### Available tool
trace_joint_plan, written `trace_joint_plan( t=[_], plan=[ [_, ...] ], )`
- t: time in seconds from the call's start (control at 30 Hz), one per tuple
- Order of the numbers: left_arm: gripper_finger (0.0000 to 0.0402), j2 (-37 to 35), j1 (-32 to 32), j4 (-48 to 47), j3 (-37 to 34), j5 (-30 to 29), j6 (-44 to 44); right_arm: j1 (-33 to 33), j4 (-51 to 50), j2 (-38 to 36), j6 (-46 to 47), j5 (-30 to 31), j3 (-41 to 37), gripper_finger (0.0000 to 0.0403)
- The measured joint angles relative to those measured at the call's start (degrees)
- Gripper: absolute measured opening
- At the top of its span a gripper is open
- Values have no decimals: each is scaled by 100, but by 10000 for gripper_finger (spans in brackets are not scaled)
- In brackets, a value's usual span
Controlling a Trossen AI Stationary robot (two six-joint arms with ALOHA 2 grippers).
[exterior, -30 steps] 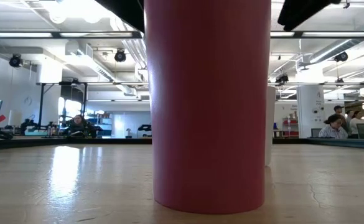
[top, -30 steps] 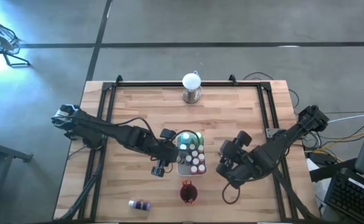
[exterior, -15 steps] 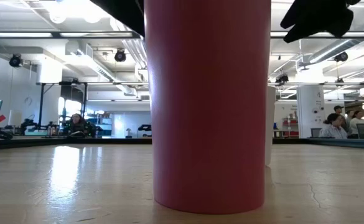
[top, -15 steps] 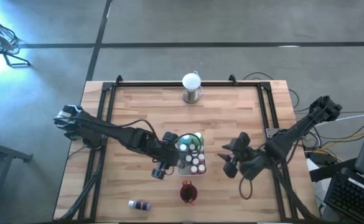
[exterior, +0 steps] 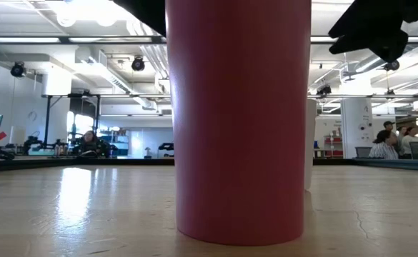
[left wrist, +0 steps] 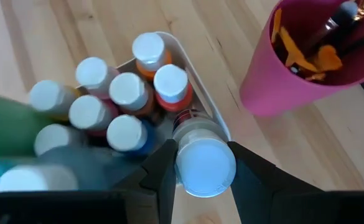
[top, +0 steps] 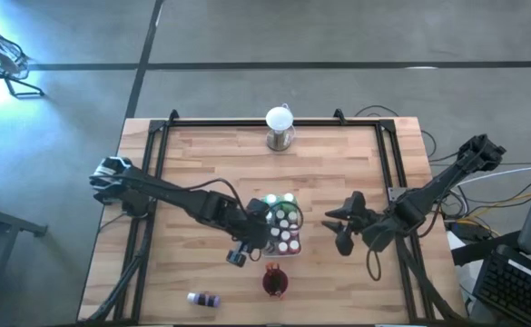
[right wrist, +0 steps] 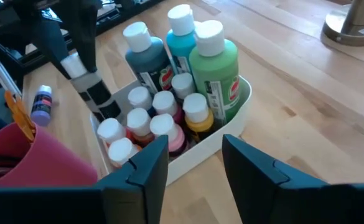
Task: Pick & Place Paint Supplies
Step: Put the gray paint bottle into the white bin
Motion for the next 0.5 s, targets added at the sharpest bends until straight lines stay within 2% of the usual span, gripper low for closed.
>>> trace_joint_plan(
  t=[0.5],
  plan=[
    [126, 900, 42, -421, 745, 66, 324, 2, -9, 35, -133, -2, -25, 95]
  ],
)
